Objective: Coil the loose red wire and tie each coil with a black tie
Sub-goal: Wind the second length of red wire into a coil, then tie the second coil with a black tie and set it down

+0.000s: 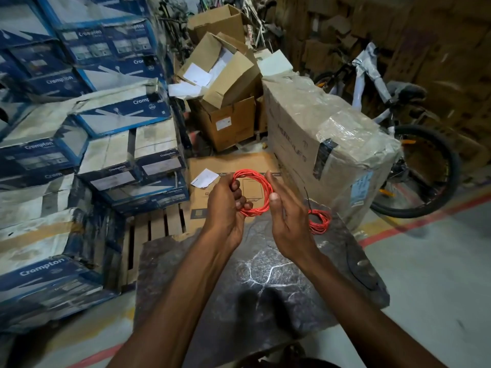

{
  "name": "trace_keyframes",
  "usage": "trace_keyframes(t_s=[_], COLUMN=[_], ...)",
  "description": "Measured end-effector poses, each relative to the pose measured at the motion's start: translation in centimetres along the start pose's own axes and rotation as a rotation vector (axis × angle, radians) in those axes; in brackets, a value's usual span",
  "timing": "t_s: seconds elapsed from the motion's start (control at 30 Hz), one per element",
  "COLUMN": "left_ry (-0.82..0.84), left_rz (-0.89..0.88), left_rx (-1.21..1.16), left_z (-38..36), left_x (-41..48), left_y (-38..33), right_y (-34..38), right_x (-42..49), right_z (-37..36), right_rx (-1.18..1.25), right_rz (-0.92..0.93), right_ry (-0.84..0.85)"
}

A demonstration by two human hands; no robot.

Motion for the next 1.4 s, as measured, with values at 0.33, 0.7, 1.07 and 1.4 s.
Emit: trace_keyframes(t_s=[0.33, 0.7, 1.07, 1.4], left_ry=[-0.111, -0.202, -0.238, -0.248], left_rz=[0.073, 0.146, 0.248, 0.358], left_rx=[0.134, 0.244, 0.248, 0.191], left_z=[-0.2, 0.4, 1.5, 1.8], left_x=[2.2, 3.1, 4.0, 4.2], left_y=[5.2, 11.2, 16.3, 18.9], right_y=[-4.3, -16.9, -24.4, -26.2], right_x=[1.1, -2.0, -8.3, -12.0], right_z=[4.4, 9.3, 13.2, 11.6], right_rx=[0.115, 0.08, -0.389, -0.673], right_rz=[-0.181, -0.58, -0.925, -1.019], right_ry=[0.008, 0.119, 0.365, 0.378])
Point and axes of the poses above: each hand's wrist, its own x-axis towards the middle knuckle, its own z-axis out of the back of the hand, y = z × x, the point moved 1 cm from there along x, towards the middle knuckle, and after that the axes turned 5 degrees about -x, right-handed, at the moved point
